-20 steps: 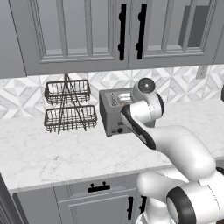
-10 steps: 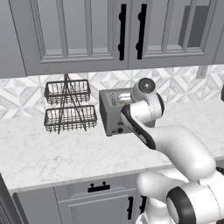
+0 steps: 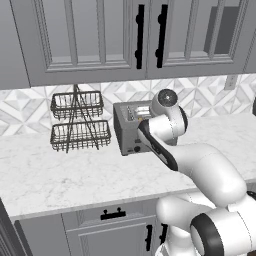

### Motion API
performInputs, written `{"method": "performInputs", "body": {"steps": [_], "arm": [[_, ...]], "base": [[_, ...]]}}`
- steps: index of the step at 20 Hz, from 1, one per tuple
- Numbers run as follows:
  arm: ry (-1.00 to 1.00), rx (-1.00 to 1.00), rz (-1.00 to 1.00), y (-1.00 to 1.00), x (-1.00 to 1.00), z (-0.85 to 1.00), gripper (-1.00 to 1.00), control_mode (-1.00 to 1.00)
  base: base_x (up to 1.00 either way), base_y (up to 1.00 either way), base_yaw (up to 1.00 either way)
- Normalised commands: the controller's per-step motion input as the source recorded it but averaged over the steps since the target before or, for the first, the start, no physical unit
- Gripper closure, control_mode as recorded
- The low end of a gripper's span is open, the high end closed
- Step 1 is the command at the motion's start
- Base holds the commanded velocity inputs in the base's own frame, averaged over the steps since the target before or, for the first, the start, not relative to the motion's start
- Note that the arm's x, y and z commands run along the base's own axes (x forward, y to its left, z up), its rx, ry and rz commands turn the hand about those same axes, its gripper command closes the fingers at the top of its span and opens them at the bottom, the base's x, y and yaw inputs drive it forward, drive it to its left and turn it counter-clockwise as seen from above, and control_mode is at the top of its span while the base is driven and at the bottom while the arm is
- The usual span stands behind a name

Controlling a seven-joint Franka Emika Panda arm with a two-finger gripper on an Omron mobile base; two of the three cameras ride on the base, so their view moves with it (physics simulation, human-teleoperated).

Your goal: Start the toaster. Once the lever pops up, take the bread to the plate on the dining counter.

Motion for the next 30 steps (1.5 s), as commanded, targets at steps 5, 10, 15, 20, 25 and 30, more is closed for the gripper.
{"method": "performInputs", "body": {"steps": [5, 10, 15, 20, 25, 30], "arm": [[0.0, 0.0, 0.0, 0.0, 0.0, 0.0, -1.0, -1.0], [0.0, 0.0, 0.0, 0.0, 0.0, 0.0, -1.0, -1.0], [0.0, 0.0, 0.0, 0.0, 0.0, 0.0, -1.0, -1.0], [0.0, 0.0, 0.0, 0.0, 0.0, 0.0, -1.0, -1.0], [0.0, 0.0, 0.0, 0.0, 0.0, 0.0, -1.0, -1.0], [0.0, 0.0, 0.0, 0.0, 0.0, 0.0, -1.0, -1.0]], "base": [[0.0, 0.0, 0.0], [0.0, 0.0, 0.0], [0.0, 0.0, 0.0], [0.0, 0.0, 0.0], [0.0, 0.0, 0.0], [0.0, 0.0, 0.0]]}}
